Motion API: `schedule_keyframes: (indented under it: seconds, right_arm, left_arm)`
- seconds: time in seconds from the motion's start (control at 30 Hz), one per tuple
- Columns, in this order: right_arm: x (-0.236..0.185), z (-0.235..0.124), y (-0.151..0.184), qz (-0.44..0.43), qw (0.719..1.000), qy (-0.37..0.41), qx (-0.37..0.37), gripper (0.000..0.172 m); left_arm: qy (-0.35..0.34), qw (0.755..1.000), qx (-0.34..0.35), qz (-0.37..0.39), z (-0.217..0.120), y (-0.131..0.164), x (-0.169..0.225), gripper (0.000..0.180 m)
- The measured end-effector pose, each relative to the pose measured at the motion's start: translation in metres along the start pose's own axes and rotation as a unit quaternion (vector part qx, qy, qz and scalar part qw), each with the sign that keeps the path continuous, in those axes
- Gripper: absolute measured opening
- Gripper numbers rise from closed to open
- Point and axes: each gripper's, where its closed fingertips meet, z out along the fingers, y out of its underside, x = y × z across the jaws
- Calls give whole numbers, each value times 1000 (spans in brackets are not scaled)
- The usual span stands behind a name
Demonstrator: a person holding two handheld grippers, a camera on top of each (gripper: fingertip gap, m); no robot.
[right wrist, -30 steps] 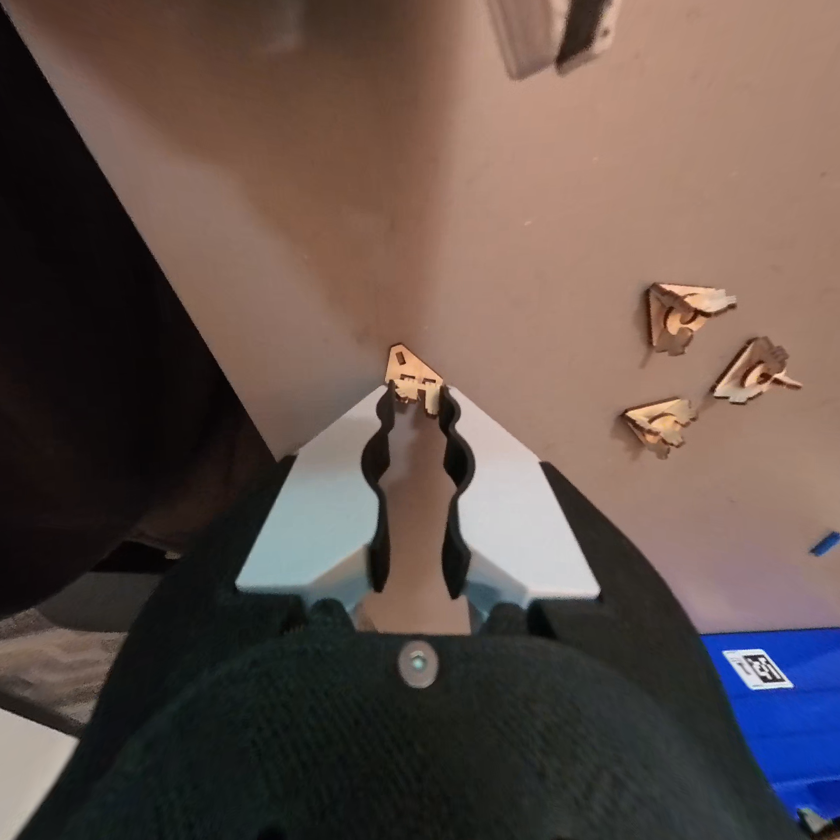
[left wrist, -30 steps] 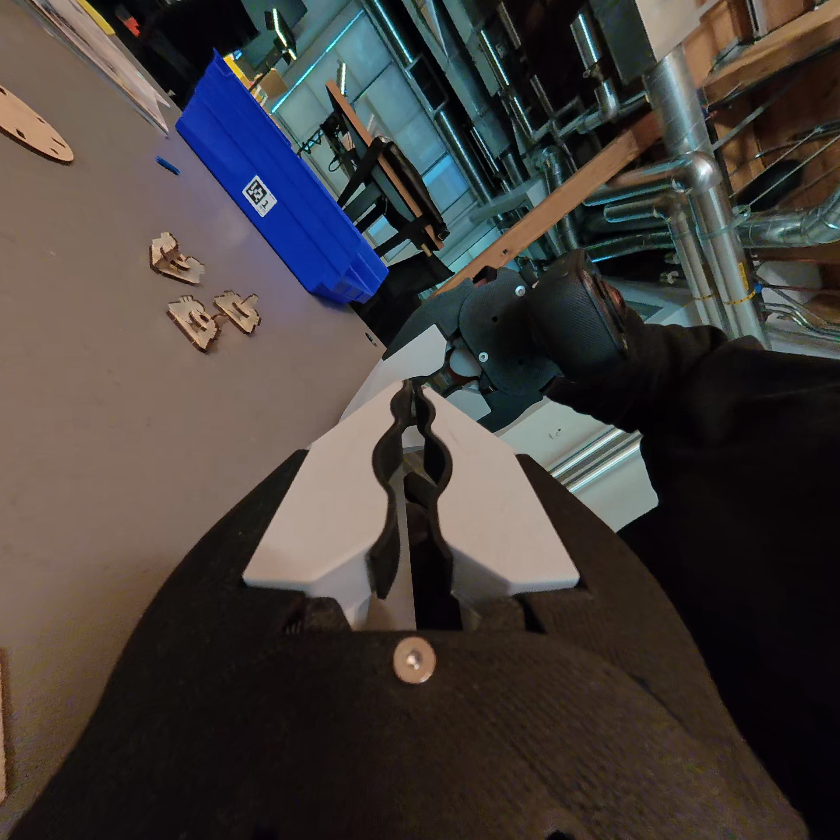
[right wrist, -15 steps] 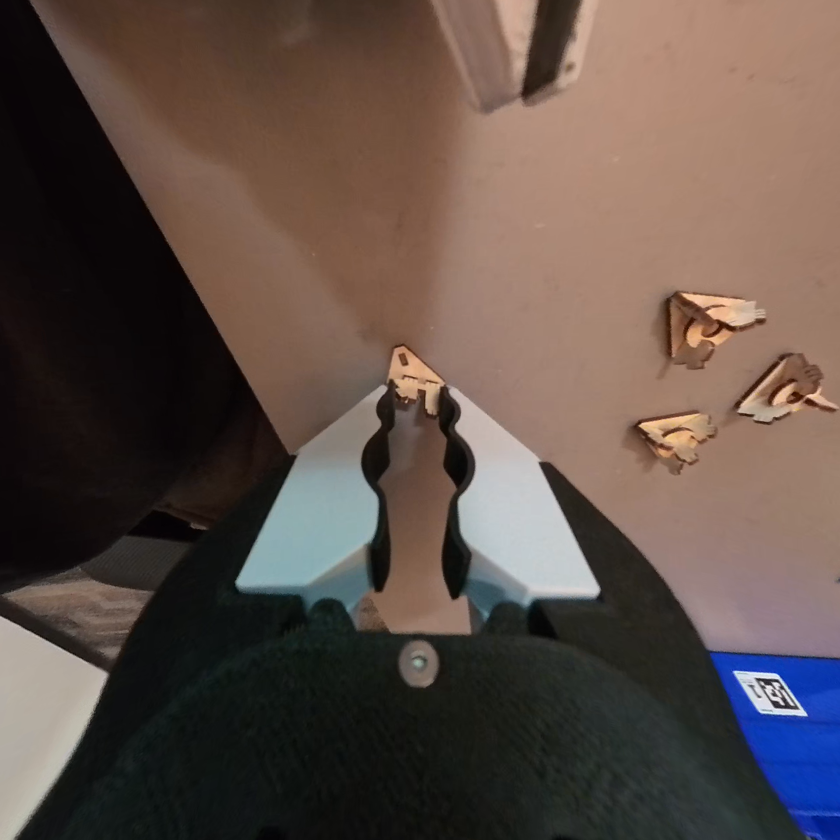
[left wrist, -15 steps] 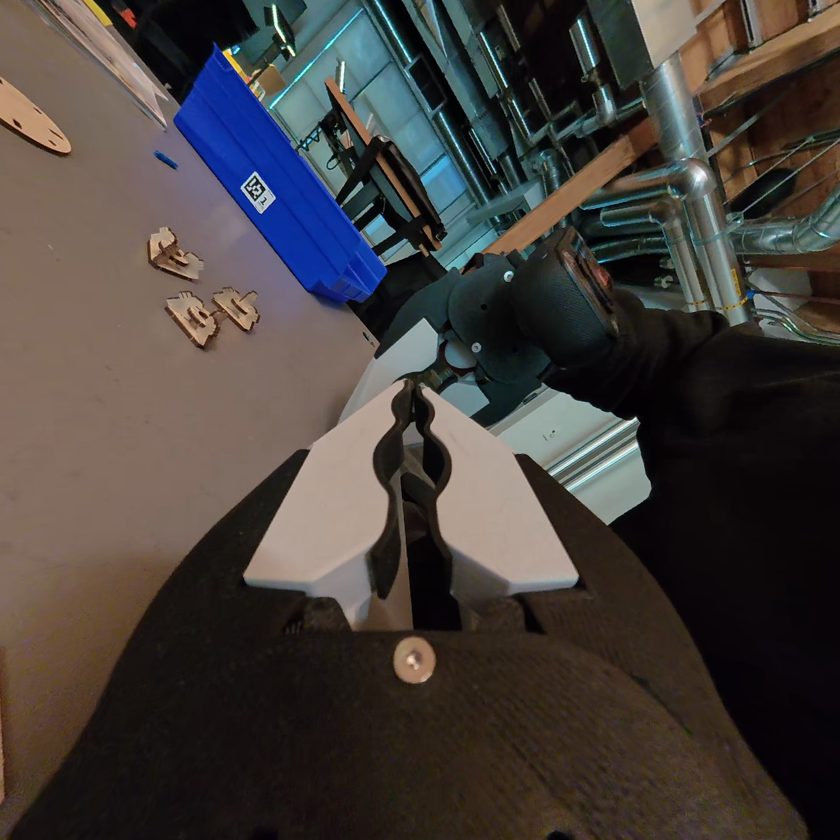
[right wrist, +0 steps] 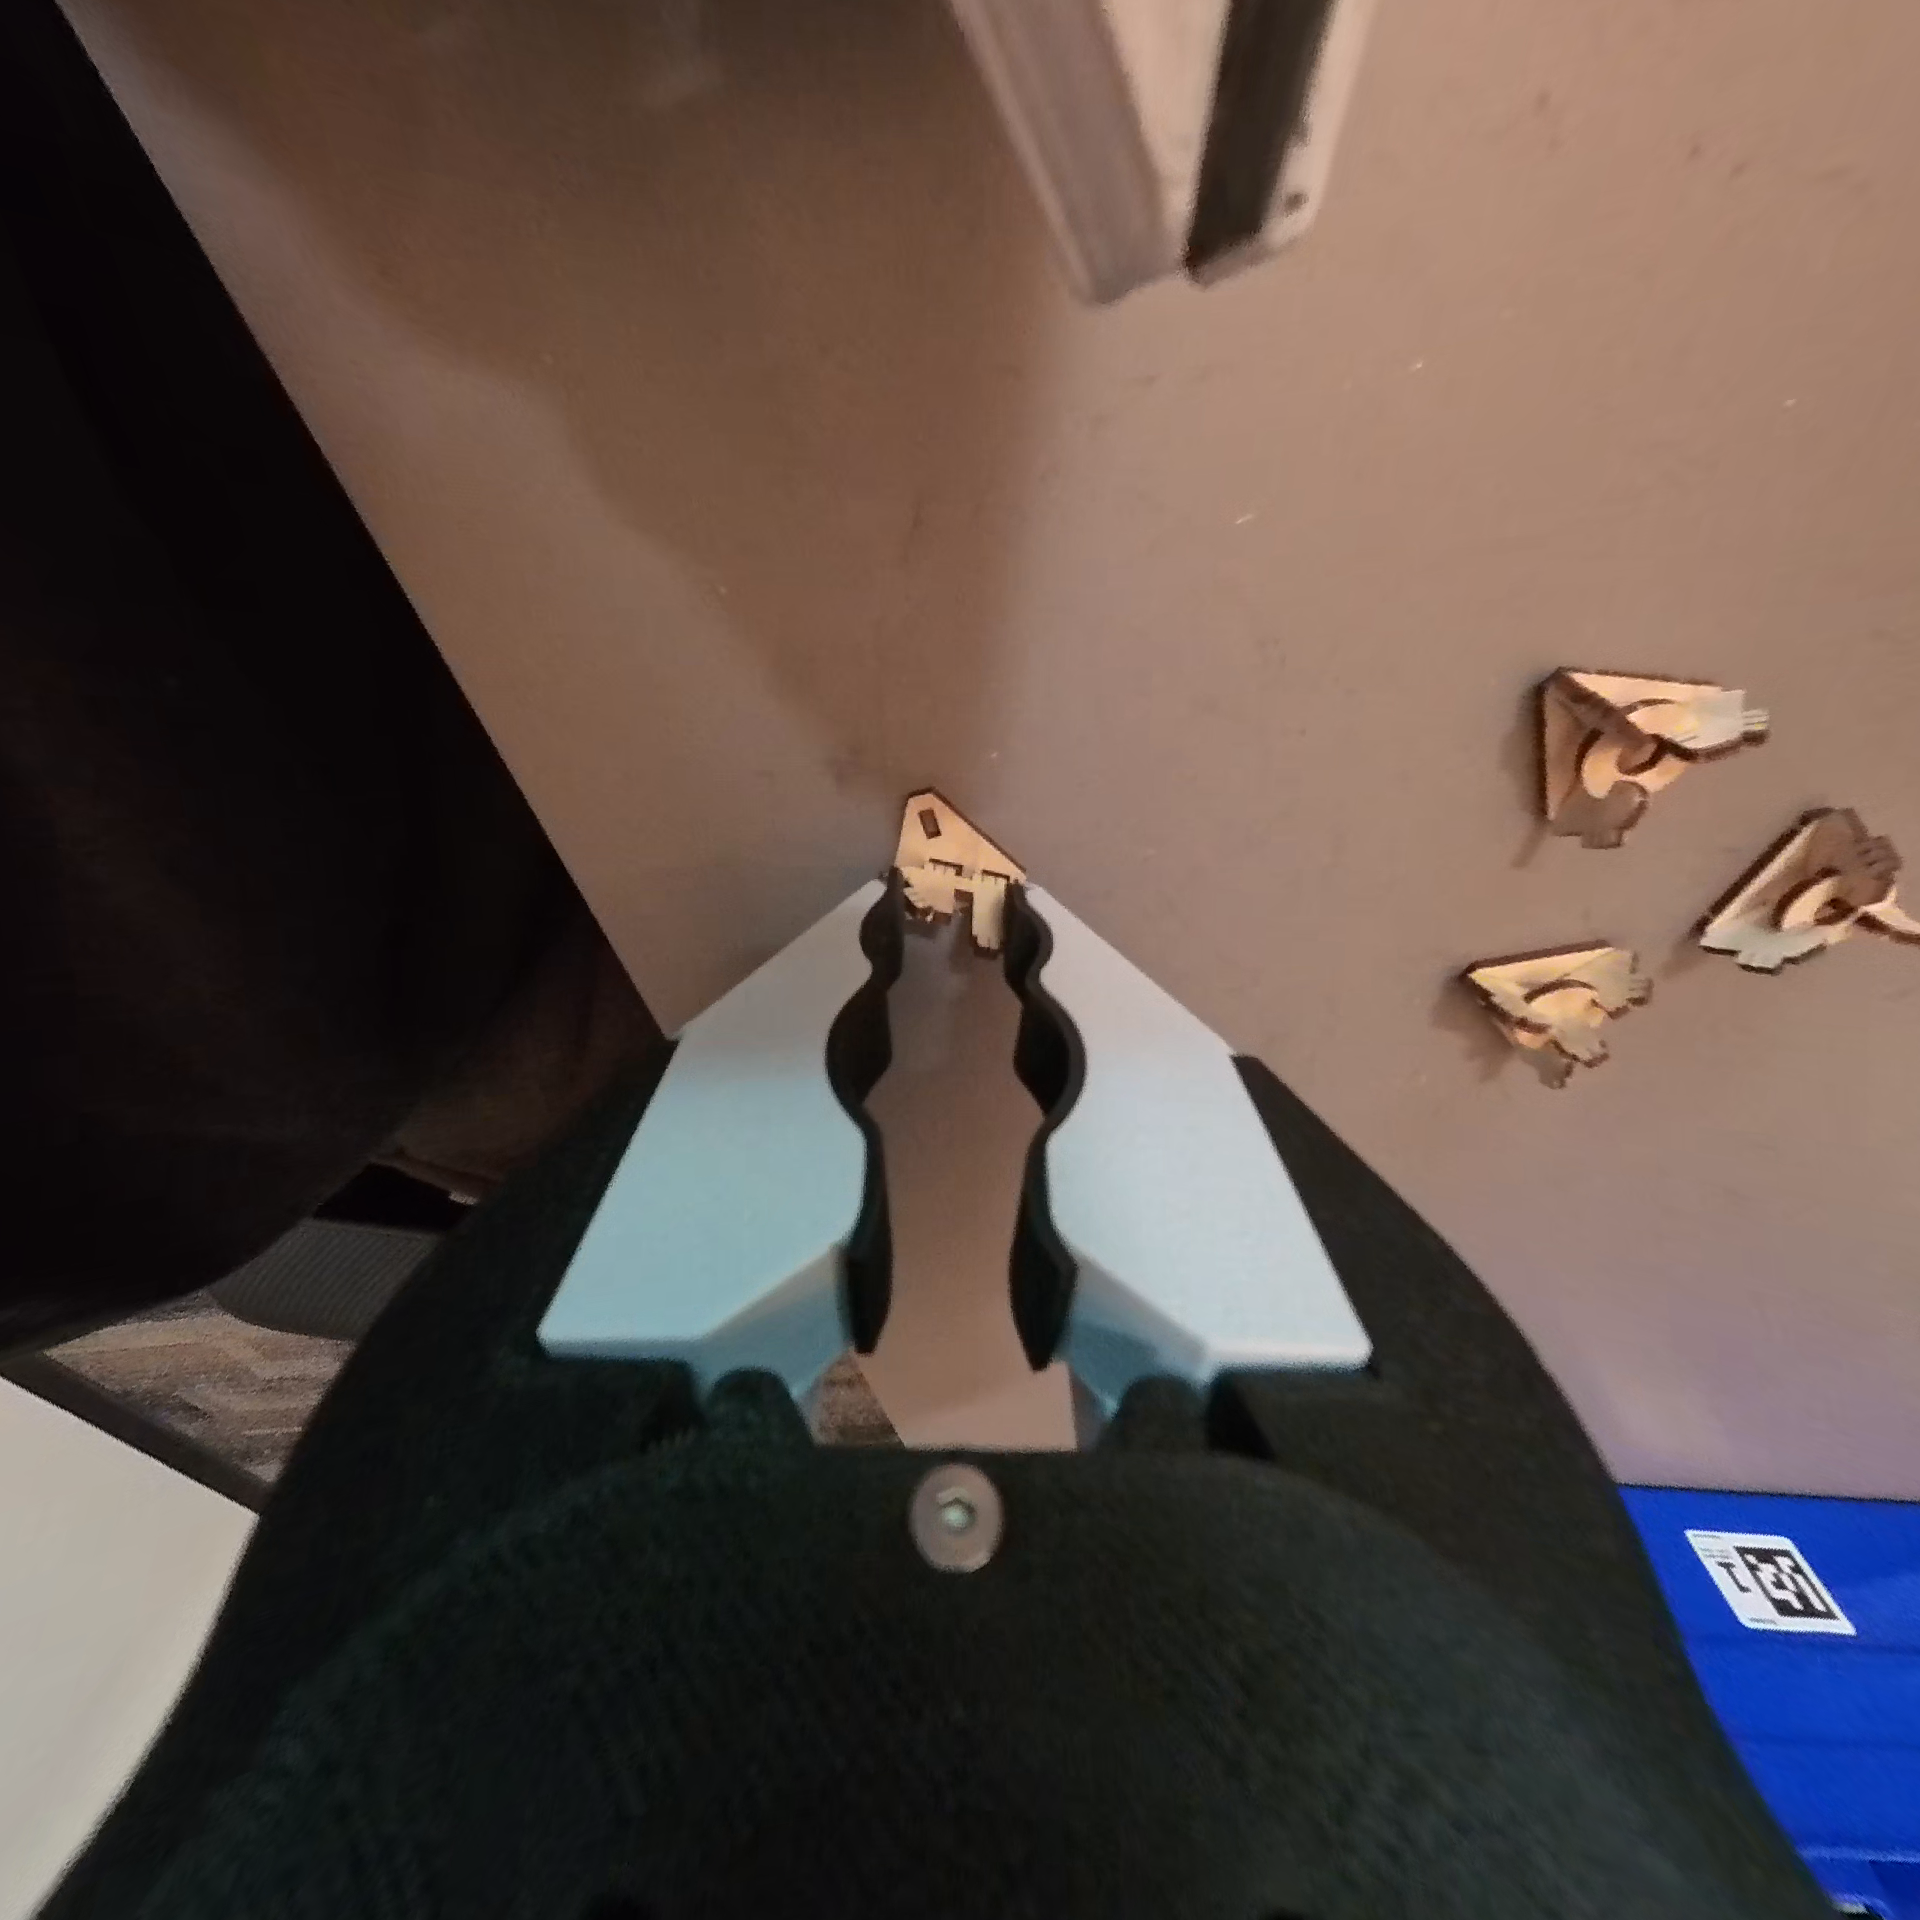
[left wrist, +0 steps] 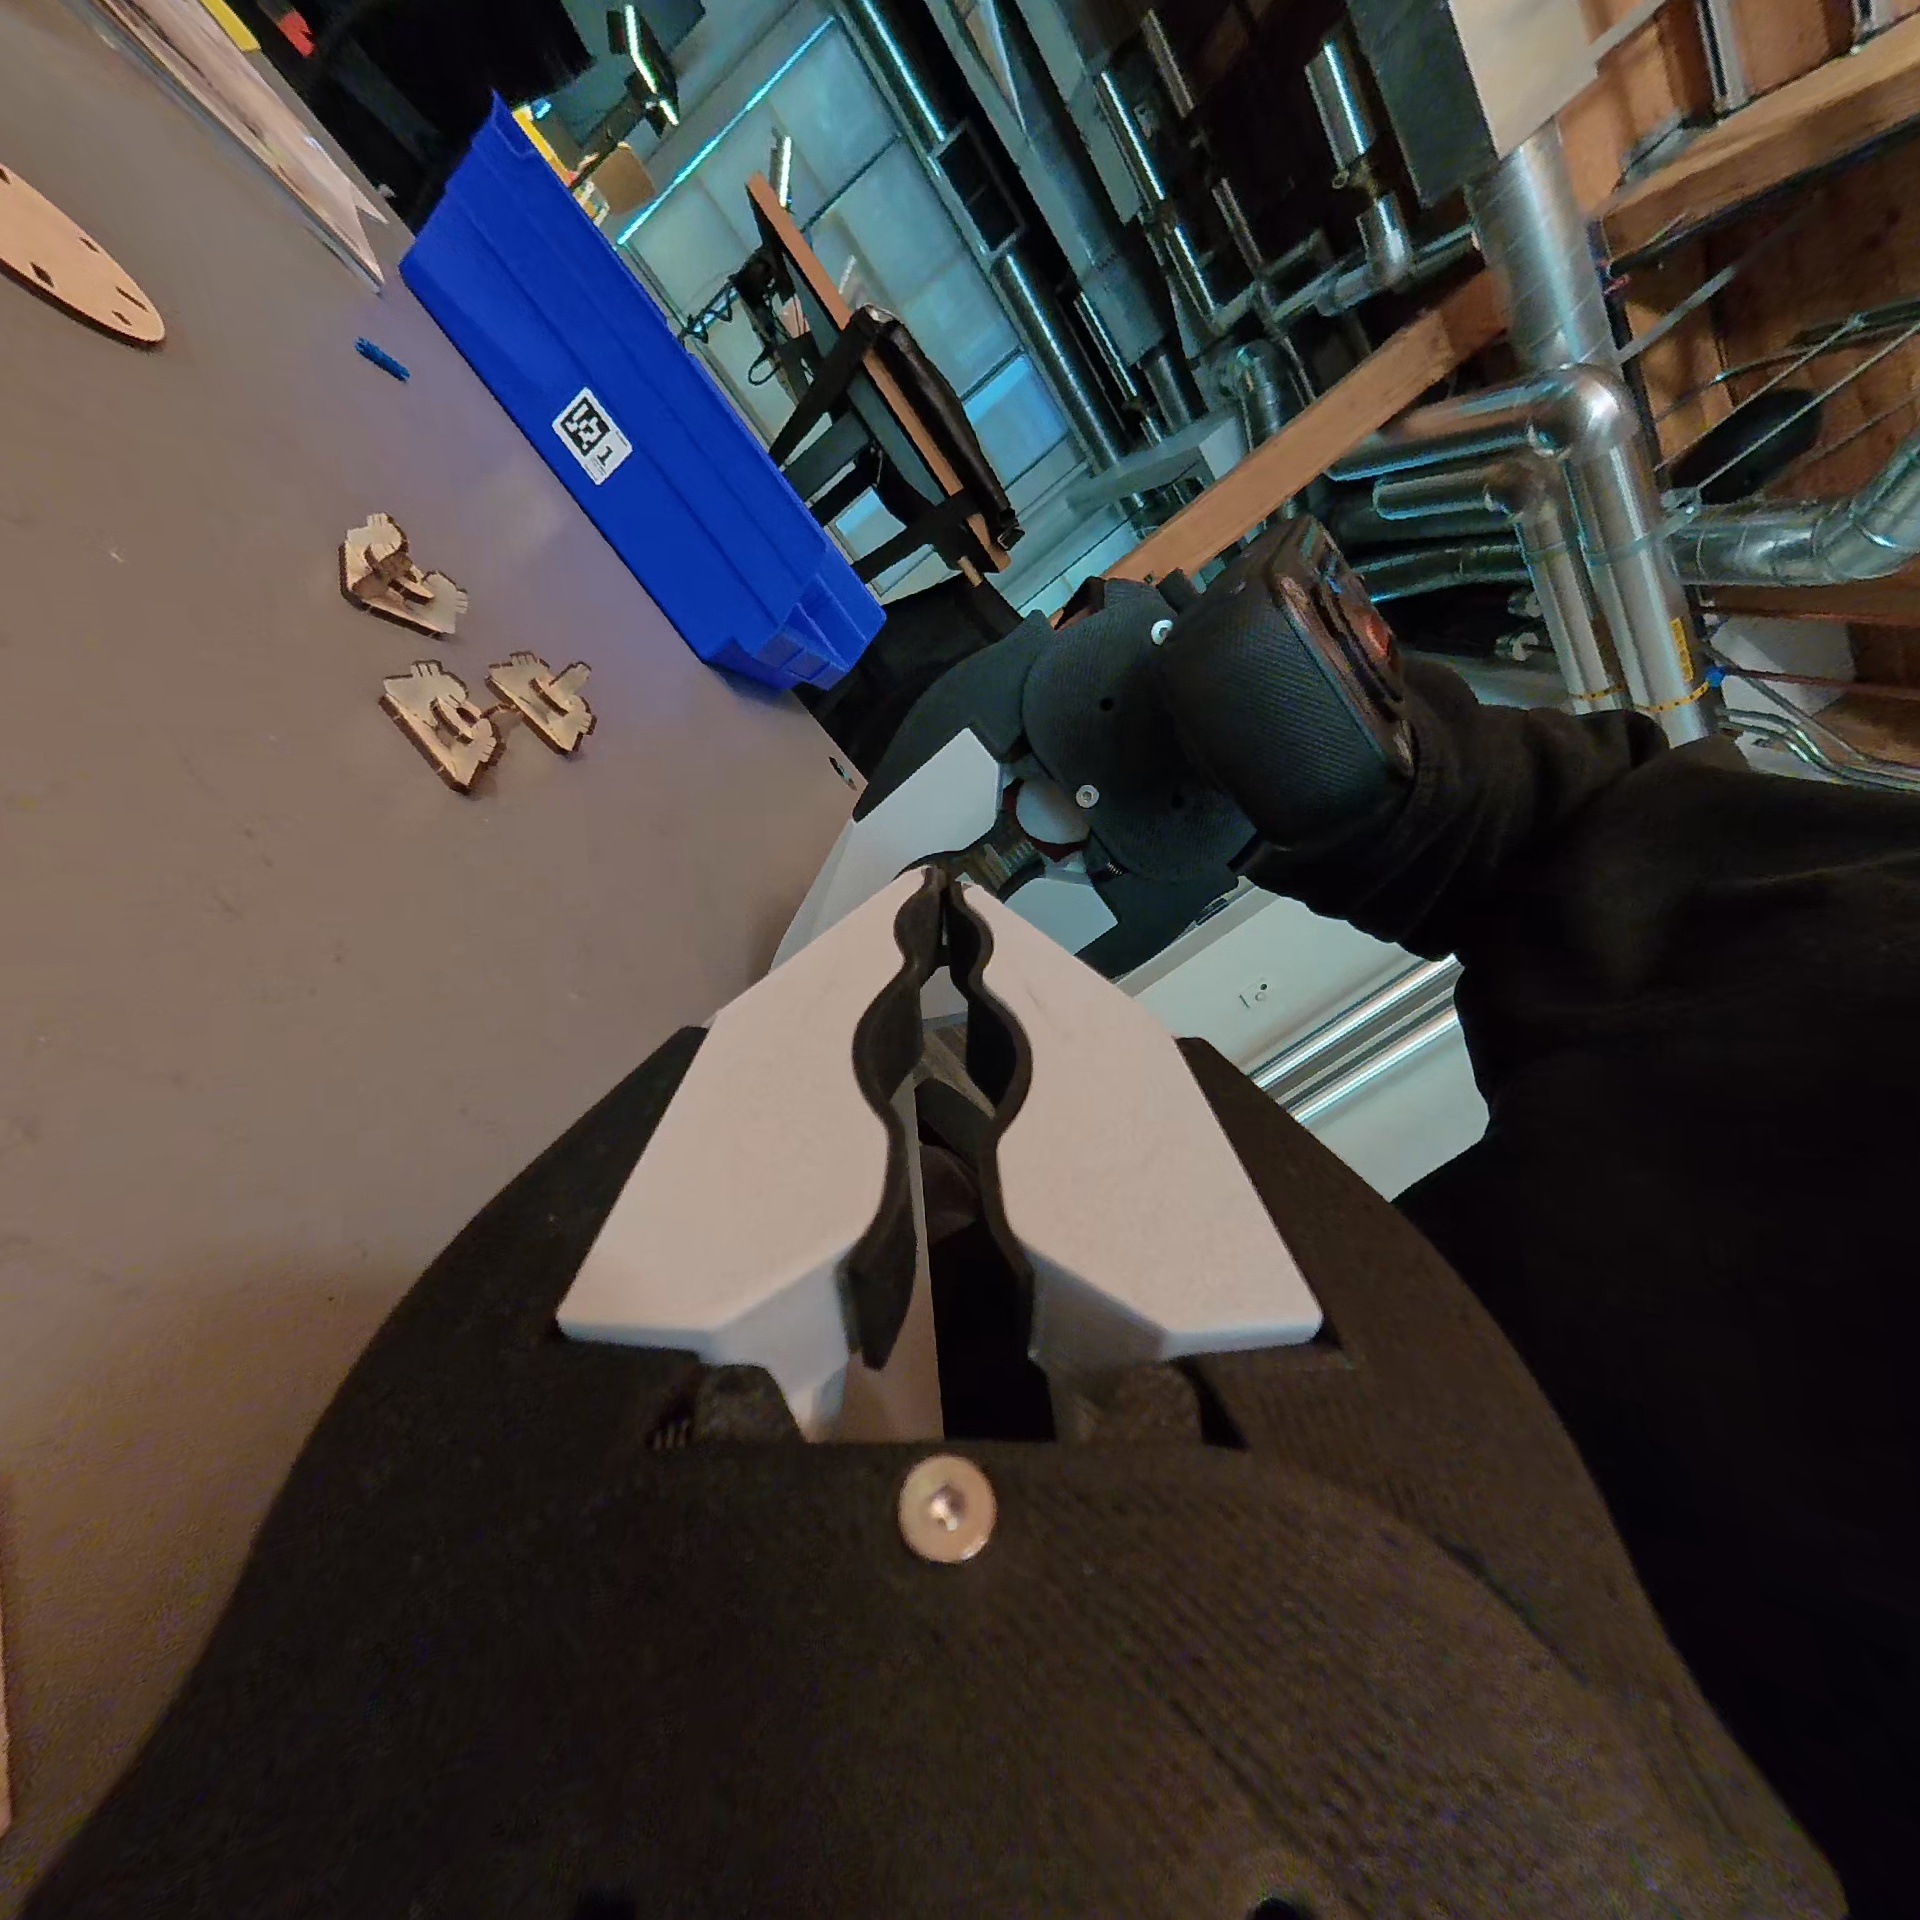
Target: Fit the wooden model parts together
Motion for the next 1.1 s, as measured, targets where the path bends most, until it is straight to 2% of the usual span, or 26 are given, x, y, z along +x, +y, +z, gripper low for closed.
schedule_keyframes:
  seconds: [1.1]
  right_arm:
    - [3,4,-2,17,1000,-7,-10,17]
  left_arm:
    - [1,1000,2,-7,-1,-1,-1,0]
